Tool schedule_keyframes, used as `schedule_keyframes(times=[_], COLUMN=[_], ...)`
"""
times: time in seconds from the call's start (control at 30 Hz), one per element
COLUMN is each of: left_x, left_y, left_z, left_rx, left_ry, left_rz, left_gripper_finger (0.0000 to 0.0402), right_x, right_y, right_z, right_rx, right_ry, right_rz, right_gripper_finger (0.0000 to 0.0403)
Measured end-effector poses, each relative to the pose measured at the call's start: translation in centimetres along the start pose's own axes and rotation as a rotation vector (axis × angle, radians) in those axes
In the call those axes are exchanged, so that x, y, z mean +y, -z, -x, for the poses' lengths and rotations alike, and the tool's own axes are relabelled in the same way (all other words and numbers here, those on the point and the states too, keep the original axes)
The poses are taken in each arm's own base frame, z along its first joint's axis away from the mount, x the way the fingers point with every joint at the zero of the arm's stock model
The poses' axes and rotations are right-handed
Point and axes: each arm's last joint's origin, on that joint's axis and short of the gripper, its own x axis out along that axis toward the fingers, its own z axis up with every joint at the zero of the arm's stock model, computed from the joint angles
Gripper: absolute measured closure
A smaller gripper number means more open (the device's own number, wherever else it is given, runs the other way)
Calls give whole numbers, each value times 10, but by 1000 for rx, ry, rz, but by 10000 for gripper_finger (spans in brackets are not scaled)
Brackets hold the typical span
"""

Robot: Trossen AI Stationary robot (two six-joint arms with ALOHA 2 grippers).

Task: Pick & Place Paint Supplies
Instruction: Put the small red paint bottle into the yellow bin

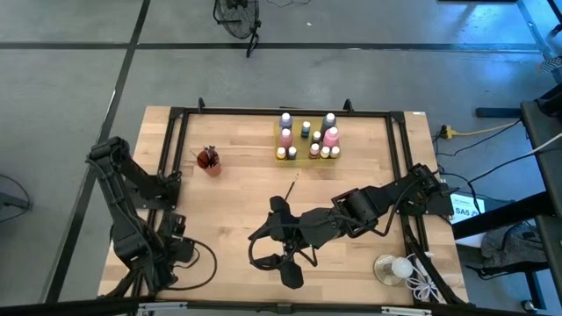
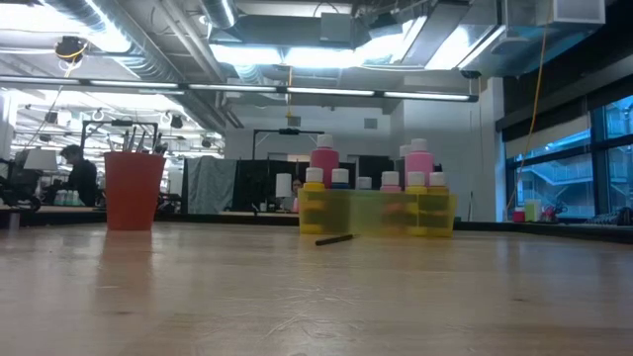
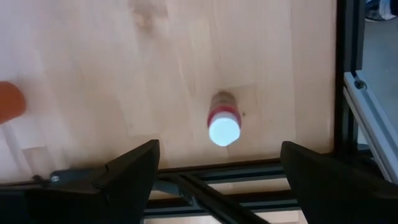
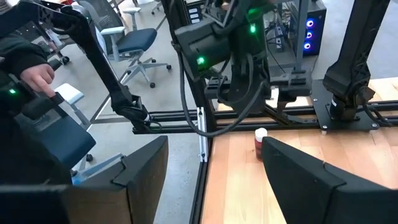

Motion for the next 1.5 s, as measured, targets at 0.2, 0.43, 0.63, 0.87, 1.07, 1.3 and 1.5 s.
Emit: schedule_keyframes(times=[0.2, 0.43, 0.63, 0.87, 1.07, 1.3, 1.5], left_x=[4, 7, 12, 10, 9, 13, 15], left_y=[11, 20, 28, 33, 33, 36, 28], left_z=[-8, -26, -38, -54, -59, -72, -73], left_rx=[-21, -53, -76, -117, -118, -86, -98], left_ry=[31, 41, 83, 102, 114, 85, 97], left_rz=[-6, -39, -33, -70, -63, -33, 5], left_gripper_finger=[71, 71, 71, 71, 71, 100, 123], right_x=[-1, -10, -17, -22, -23, -21, -18], right_y=[-1, -6, -8, -5, -5, -4, -3], right_z=[0, -2, -3, -11, -12, -12, -11], right_rx=[-4, -38, -46, -33, -31, -24, -17], right_ry=[6, 47, 64, 76, 72, 59, 37], right_rz=[2, -1, -7, -8, -8, -10, -10], right_gripper_finger=[142, 142, 142, 142, 142, 142, 142])
